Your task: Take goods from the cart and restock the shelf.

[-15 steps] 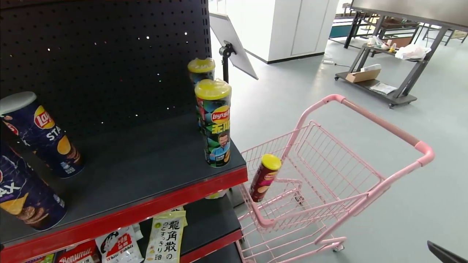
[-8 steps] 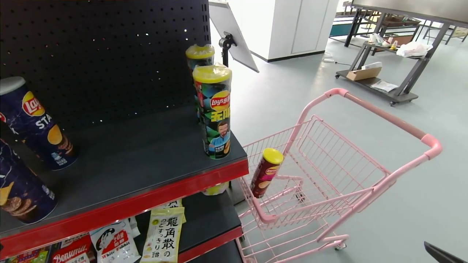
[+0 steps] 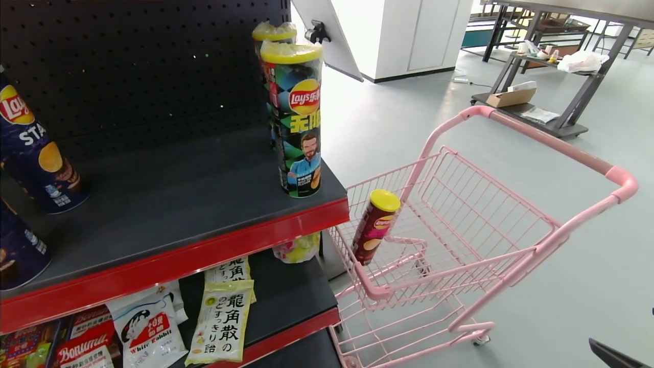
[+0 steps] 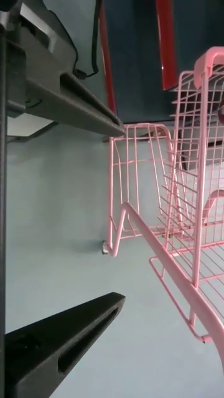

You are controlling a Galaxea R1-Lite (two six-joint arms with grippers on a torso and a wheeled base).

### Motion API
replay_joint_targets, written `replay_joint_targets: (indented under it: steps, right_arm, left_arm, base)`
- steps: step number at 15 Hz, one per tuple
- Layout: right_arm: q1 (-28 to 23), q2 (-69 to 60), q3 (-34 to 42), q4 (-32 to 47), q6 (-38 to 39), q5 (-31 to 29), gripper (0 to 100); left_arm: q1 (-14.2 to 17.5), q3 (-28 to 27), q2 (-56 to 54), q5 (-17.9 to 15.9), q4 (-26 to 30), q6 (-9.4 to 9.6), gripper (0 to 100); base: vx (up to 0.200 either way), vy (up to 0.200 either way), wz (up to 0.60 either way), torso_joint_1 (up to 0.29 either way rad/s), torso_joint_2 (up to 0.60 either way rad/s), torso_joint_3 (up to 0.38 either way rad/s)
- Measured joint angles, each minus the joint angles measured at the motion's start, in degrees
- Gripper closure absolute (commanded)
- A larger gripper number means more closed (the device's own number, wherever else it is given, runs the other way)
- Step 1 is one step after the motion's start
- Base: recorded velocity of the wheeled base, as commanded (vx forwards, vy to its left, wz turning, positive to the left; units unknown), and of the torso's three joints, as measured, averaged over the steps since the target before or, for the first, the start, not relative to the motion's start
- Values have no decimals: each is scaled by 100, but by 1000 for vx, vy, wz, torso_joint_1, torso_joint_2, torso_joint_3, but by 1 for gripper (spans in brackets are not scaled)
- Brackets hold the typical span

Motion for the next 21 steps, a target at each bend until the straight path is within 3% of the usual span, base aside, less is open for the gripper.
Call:
replay_joint_targets:
  steps: [3,6,11,14,16,17,21]
  right_arm:
    - [1,30,-24,0,0,4,0]
    - [1,121,-156,-46,48,96,0]
    - [4,1292,-474,-1351,411,230,0]
    - [6,2709,-718,-2533,571,274,0]
    - [9,3666,-918,-3443,611,613,0]
    - [15,4120,-1008,-3812,569,958,0]
    - [172,5405,-1518,-4231,575,1719,0]
  left_arm:
    - [6,-17,-5,10,2,2,0]
    - [6,-96,0,2,-17,202,0]
    - [5,-194,12,-165,-11,294,0]
    - [-9,-22,-135,-723,68,217,0]
    - [-11,90,-289,-1057,240,-49,0]
    - [-11,102,-346,-1147,343,-152,0]
    - [-11,166,-418,-1207,386,-205,0]
  base:
    - [0,0,0,-170,494,318]
    - [0,0,0,-53,144,95]
    - [0,0,0,0,0,0]
    - [0,0,0,0,0,0]
    - [0,0,0,0,0,0]
    - [0,0,0,0,0,0]
    - [0,0,0,0,0,0]
